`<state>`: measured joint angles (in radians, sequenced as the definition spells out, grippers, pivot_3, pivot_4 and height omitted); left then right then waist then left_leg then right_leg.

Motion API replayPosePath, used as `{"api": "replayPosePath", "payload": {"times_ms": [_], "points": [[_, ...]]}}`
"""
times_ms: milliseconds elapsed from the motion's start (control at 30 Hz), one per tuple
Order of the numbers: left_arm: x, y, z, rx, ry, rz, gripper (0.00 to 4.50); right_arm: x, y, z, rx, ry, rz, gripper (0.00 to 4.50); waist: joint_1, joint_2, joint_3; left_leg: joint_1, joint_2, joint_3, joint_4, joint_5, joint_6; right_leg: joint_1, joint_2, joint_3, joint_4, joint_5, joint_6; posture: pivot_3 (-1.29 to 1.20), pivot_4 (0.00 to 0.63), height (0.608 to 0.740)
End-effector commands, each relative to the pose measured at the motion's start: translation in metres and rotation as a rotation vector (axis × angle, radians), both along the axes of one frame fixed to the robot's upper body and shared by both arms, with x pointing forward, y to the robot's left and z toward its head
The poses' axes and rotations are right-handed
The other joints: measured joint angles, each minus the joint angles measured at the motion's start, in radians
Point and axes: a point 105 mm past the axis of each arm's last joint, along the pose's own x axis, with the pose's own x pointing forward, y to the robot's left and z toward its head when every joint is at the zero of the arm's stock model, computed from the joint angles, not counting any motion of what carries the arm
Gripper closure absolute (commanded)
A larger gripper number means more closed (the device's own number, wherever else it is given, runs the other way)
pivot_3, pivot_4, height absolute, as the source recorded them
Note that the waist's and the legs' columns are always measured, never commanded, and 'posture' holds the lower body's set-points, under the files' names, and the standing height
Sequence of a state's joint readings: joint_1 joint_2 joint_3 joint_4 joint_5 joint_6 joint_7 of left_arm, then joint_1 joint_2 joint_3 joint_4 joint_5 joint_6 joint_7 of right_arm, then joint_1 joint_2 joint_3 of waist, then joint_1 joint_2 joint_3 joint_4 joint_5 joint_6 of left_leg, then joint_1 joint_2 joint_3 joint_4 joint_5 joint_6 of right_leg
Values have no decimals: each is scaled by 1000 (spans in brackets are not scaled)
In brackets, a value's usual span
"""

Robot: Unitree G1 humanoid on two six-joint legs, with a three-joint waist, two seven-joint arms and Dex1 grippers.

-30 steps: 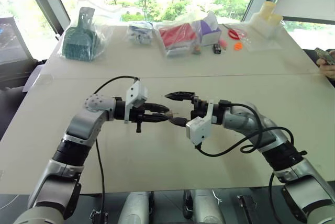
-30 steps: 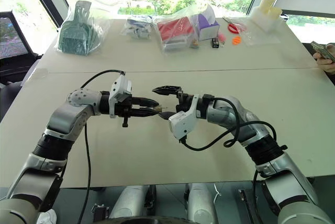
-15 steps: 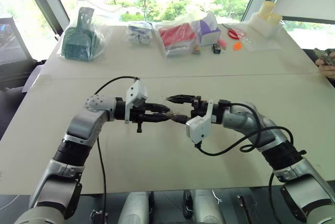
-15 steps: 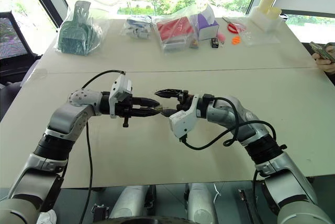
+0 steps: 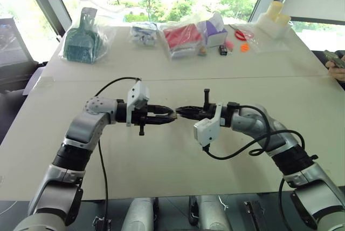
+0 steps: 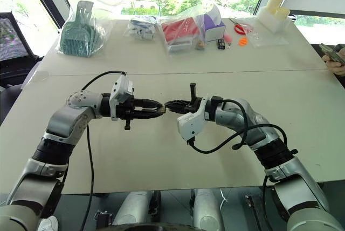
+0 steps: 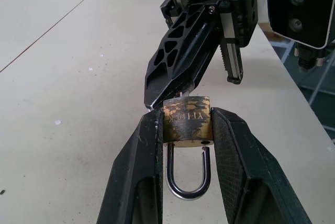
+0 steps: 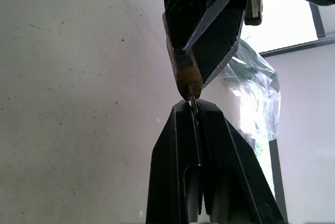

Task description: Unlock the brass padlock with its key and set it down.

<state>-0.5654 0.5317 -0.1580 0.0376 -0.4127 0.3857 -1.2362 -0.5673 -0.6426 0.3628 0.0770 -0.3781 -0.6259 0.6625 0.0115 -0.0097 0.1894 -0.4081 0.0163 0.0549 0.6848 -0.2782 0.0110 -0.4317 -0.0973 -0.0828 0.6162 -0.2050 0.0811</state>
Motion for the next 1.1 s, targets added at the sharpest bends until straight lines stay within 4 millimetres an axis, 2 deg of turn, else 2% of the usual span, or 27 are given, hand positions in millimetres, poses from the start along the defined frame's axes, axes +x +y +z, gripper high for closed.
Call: {"api": "replayPosePath", "payload": {"times_ms": [33,67,200,400,500,633,900,1100], "points": [[2,-3,13,-18,-47,-5,3758,-5,6,19,64,-46,36,3912,0,0,0,0,0,0,0,0,0,0,0,0,0,0,0,0,150,740],[2,-3,13,-18,-47,-6,3758,-5,6,19,61,-50,33,3577,0,0,0,0,0,0,0,0,0,0,0,0,0,0,0,0,150,740],[3,-4,13,-18,-47,-6,3758,-5,5,17,40,-58,34,1568,0,0,0,0,0,0,0,0,0,0,0,0,0,0,0,0,150,740],[2,-4,14,-17,-42,-19,3758,-9,7,20,43,-87,71,1568,0,0,0,0,0,0,0,0,0,0,0,0,0,0,0,0,150,740],[3,-4,14,-15,-41,-24,3758,-10,9,20,40,-95,89,2420,0,0,0,0,0,0,0,0,0,0,0,0,0,0,0,0,150,740],[4,-4,15,-15,-40,-29,3758,-11,11,19,30,-93,102,4402,0,0,0,0,0,0,0,0,0,0,0,0,0,0,0,0,150,740],[0,-4,17,-20,-25,-44,3758,-7,9,16,17,-79,89,4461,0,0,0,0,0,0,0,0,0,0,0,0,0,0,0,0,150,740],[0,4,19,-16,-19,-7,823,-5,5,13,19,-61,59,4500,-1,0,0,0,0,0,0,0,0,0,0,0,0,0,0,0,150,740]]}}
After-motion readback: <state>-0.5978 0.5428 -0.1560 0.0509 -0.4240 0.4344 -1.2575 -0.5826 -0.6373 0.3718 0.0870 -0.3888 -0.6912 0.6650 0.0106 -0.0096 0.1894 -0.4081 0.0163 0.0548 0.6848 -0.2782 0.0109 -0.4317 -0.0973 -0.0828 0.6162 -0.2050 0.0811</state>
